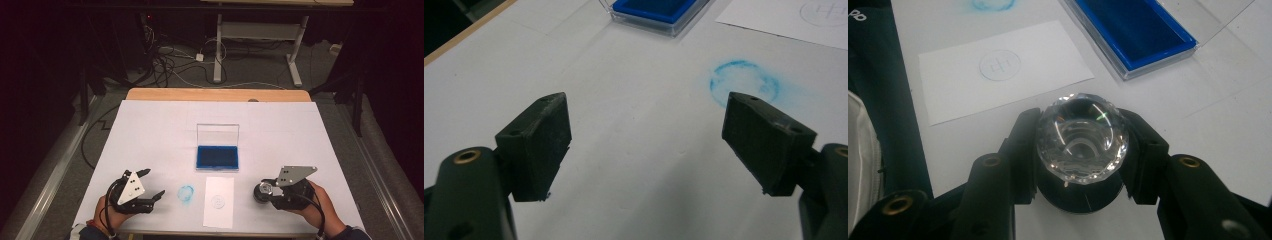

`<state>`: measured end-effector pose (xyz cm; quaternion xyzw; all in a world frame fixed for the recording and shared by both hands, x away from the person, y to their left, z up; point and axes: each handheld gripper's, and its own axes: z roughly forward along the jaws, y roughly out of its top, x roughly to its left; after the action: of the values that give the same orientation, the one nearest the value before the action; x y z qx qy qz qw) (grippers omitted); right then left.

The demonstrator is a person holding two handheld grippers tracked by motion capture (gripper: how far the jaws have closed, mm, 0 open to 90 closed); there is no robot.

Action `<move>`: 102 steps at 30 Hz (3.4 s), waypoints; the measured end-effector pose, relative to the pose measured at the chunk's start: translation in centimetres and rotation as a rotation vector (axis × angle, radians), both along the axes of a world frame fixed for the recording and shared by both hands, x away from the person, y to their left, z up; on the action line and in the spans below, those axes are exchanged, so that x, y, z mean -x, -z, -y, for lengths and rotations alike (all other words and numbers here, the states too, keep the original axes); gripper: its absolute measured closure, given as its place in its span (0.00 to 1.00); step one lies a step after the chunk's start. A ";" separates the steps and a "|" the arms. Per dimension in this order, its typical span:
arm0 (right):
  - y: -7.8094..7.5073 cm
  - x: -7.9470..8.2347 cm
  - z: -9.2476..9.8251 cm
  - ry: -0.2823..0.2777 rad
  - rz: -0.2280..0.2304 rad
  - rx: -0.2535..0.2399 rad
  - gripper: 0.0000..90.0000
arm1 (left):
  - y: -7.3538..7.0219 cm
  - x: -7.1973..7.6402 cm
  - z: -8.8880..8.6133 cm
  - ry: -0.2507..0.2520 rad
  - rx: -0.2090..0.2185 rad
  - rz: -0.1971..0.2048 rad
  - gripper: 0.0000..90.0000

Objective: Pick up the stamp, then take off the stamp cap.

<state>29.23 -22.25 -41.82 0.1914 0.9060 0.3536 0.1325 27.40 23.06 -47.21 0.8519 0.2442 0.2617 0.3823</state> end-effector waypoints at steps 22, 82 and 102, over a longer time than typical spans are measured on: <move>-0.2 0.0 -0.2 -0.013 0.007 0.002 0.63 | 0.1 0.1 0.0 0.006 -0.005 -0.007 0.21; -2.5 -1.7 -3.0 -0.027 0.062 -0.083 0.63 | 0.4 -0.6 2.0 0.054 0.030 -0.058 0.21; -4.1 -2.5 -7.5 -0.107 0.087 -0.161 0.63 | -0.5 -2.6 10.8 0.245 0.111 -0.100 0.18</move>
<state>31.76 -14.70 -37.68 0.1375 0.8769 0.4399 0.1367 30.05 12.24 -46.71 0.8647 0.1709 0.1564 0.4456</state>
